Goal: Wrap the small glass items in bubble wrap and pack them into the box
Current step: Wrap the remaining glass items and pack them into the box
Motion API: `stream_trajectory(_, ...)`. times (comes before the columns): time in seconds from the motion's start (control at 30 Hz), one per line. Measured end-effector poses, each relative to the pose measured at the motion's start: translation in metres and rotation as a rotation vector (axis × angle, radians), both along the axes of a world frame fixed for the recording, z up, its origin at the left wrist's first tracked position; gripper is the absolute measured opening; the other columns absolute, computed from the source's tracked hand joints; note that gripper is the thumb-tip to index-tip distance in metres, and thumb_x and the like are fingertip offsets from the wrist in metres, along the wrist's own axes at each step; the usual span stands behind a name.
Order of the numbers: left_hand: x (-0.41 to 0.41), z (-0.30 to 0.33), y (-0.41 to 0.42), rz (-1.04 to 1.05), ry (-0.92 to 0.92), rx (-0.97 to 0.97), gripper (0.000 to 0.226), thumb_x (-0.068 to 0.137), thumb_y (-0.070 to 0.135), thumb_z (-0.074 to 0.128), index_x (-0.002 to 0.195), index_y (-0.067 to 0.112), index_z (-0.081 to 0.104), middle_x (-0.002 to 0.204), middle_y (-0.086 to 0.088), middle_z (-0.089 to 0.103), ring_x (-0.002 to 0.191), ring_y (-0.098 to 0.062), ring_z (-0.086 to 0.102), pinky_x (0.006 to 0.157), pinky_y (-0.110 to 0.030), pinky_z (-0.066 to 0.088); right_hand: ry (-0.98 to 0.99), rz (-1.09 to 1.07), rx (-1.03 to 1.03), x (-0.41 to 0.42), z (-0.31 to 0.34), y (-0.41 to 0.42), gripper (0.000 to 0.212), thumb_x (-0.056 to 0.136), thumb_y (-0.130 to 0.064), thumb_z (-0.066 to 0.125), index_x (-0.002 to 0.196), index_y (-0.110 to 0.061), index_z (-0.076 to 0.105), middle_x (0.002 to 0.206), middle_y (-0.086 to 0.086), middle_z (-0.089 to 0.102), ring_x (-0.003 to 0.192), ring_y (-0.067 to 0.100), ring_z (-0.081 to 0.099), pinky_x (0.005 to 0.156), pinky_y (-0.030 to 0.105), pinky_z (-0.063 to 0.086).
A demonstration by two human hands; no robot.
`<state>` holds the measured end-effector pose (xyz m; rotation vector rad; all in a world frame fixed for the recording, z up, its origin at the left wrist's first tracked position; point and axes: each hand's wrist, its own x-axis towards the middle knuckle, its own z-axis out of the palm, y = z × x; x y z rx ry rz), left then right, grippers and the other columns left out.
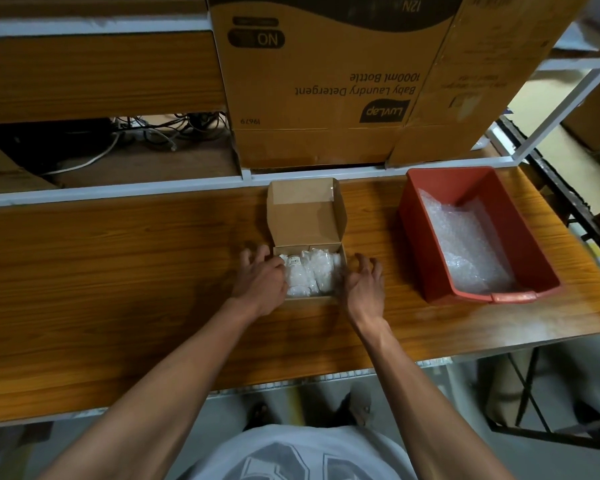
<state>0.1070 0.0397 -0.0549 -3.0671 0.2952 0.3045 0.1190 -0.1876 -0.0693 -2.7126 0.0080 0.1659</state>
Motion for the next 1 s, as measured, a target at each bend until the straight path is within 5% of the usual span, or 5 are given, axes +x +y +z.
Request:
stream_trajectory(0.13, 0.003, -0.002, -0.005, 0.037, 0.075, -0.001, 0.03, 0.102, 0.04, 0.051, 0.12, 0.026, 0.07, 0.139, 0.013, 0.057, 0.14, -0.03, 0.029, 0.109, -0.057, 0.025, -0.025, 0.062, -0.2, 0.011, -0.02, -0.001, 0.025, 0.105, -0.029, 0.057, 0.108, -0.019, 0.08, 0.162, 0.006, 0.043, 0.15, 0.04, 0.025, 0.117, 0.052, 0.04)
stream_trajectory(0.33, 0.017, 0.013, -0.008, 0.103, 0.089, -0.041, 0.012, 0.093, 0.02, 0.063, 0.086, 0.026, 0.071, 0.112, 0.009, 0.067, 0.127, -0.026, 0.036, 0.102, -0.056, 0.027, -0.061, 0.042, -0.242, 0.033, -0.03, 0.003, 0.028, 0.103, -0.024, 0.056, 0.116, -0.015, 0.078, 0.156, 0.001, 0.049, 0.146, 0.035, 0.03, 0.113, 0.046, 0.04)
stream_trajectory(0.67, 0.016, 0.015, -0.011, 0.117, 0.124, -0.035, 0.022, 0.097, 0.028, 0.059, 0.078, 0.025, 0.069, 0.095, 0.006, 0.064, 0.117, -0.022, 0.041, 0.1, -0.054, 0.026, 0.051, 0.141, -0.279, 0.029, -0.012, -0.003, 0.037, 0.105, -0.04, 0.054, 0.132, -0.021, 0.07, 0.168, 0.002, 0.033, 0.151, 0.039, 0.023, 0.116, 0.05, 0.035)
stream_trajectory(0.8, 0.023, 0.021, -0.029, 0.186, -0.014, -0.219, 0.017, 0.097, 0.027, 0.056, 0.086, 0.027, 0.069, 0.101, 0.006, 0.065, 0.114, -0.022, 0.05, 0.094, -0.047, 0.032, -0.098, 0.122, -0.029, 0.021, 0.022, -0.018, 0.027, 0.099, -0.034, 0.065, 0.125, -0.028, 0.07, 0.135, 0.005, 0.058, 0.121, 0.031, 0.057, 0.086, 0.045, 0.06)
stream_trajectory(1.0, 0.045, 0.047, -0.121, 0.082, -0.123, -0.578, 0.025, 0.101, 0.027, 0.059, 0.121, 0.028, 0.073, 0.125, 0.007, 0.069, 0.117, -0.02, 0.057, 0.095, -0.034, 0.048, -0.347, -0.076, 0.076, 0.043, 0.065, -0.075, 0.029, 0.088, -0.016, 0.064, 0.116, -0.019, 0.073, 0.109, 0.012, 0.068, 0.099, 0.036, 0.064, 0.072, 0.043, 0.056)
